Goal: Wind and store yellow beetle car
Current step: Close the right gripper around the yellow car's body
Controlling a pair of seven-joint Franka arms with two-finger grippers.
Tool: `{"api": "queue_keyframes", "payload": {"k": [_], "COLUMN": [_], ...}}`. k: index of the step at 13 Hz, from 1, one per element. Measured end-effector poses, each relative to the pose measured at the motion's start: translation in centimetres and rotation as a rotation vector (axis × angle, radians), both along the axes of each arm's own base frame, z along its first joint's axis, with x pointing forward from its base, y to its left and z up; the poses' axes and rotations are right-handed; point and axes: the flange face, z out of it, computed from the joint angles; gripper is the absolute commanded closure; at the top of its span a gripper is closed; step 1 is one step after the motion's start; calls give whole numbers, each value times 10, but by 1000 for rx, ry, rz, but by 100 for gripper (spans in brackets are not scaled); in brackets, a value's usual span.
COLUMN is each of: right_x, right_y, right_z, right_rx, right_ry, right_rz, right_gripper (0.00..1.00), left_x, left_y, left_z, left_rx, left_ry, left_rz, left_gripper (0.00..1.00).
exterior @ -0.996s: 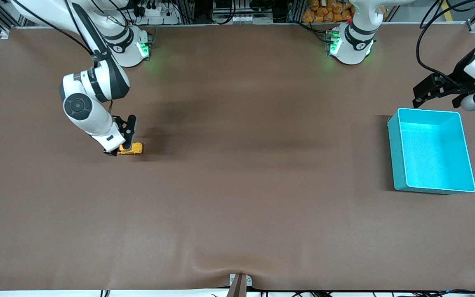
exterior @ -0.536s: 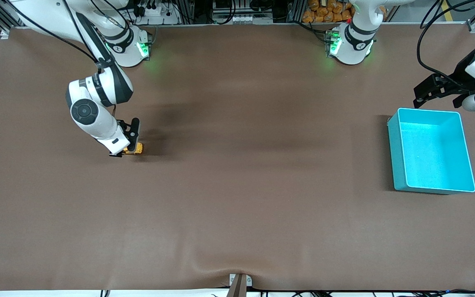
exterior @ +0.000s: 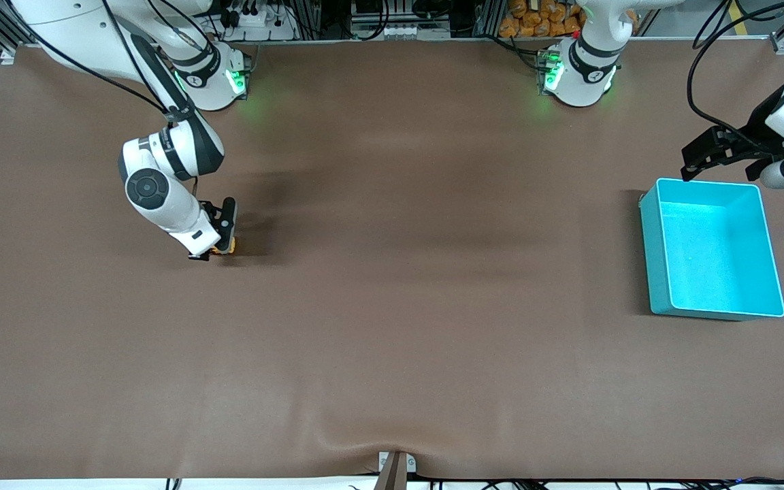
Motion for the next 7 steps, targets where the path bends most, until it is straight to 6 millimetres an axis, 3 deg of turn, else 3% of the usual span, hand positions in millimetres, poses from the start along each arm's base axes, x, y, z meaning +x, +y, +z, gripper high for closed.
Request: {"api": "queue_keyframes", "payload": {"k": [4,7], "right_x": [-2,-2], "right_y": [0,1], "right_z": [-2,-5], "right_rx": [5,2], "right_ry": [-7,-6], "right_rz": [4,15], "right_gripper": [33,46], "left_x": [1,1], "left_y": [5,5], "left_z": [0,-1], "left_rx": [0,0], "left_ry": [0,2], "left_rz": [8,8], "left_gripper": [0,0]}}
